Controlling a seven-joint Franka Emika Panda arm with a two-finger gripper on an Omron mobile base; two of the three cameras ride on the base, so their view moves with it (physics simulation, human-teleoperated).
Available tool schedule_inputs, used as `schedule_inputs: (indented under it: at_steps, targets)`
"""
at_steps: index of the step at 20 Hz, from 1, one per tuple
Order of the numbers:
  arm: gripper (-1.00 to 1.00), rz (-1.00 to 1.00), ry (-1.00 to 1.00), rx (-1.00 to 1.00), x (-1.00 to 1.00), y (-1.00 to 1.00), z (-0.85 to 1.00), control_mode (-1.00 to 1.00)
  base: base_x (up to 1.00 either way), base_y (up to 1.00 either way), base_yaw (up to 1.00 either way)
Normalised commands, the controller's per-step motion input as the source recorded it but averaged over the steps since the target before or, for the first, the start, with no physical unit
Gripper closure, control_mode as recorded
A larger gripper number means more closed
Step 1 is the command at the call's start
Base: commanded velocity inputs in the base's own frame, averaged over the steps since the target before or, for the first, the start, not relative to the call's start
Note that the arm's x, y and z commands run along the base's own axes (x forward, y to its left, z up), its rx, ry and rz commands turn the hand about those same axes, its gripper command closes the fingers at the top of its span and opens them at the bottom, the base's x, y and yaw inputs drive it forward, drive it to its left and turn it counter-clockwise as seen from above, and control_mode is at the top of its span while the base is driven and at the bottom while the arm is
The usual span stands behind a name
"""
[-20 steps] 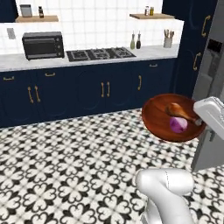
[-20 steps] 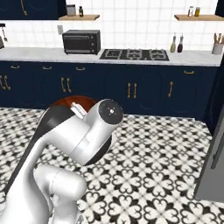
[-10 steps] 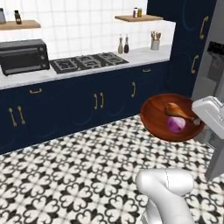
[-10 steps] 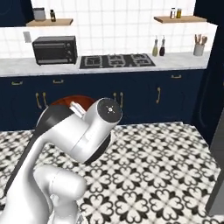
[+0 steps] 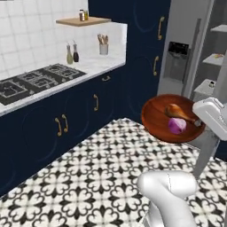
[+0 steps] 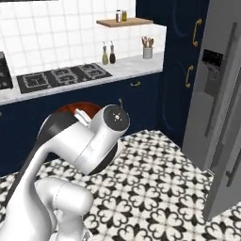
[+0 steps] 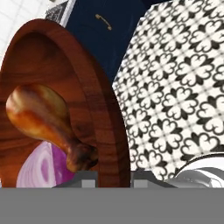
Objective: Pick the chicken drumstick and onion from their plates and place them in the bowl. Then put the bowl in the fridge.
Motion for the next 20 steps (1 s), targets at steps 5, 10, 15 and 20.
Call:
schedule_inputs:
  at_steps: [5, 10, 15, 20]
  targets:
    - [1.0, 0.0, 0.0, 0.0, 0.0, 0.0, 0.0, 1.0, 0.94, 0.67, -0.65]
    - [1.0, 0.0, 0.0, 0.0, 0.0, 0.0, 0.0, 1.0, 1.0, 0.62, -0.61]
    - [1.0, 0.0, 0.0, 0.0, 0.0, 0.0, 0.0, 1.0, 1.0, 0.58, -0.63]
    - [1.0, 0.0, 0.0, 0.0, 0.0, 0.0, 0.0, 1.0, 0.99, 0.5, -0.59]
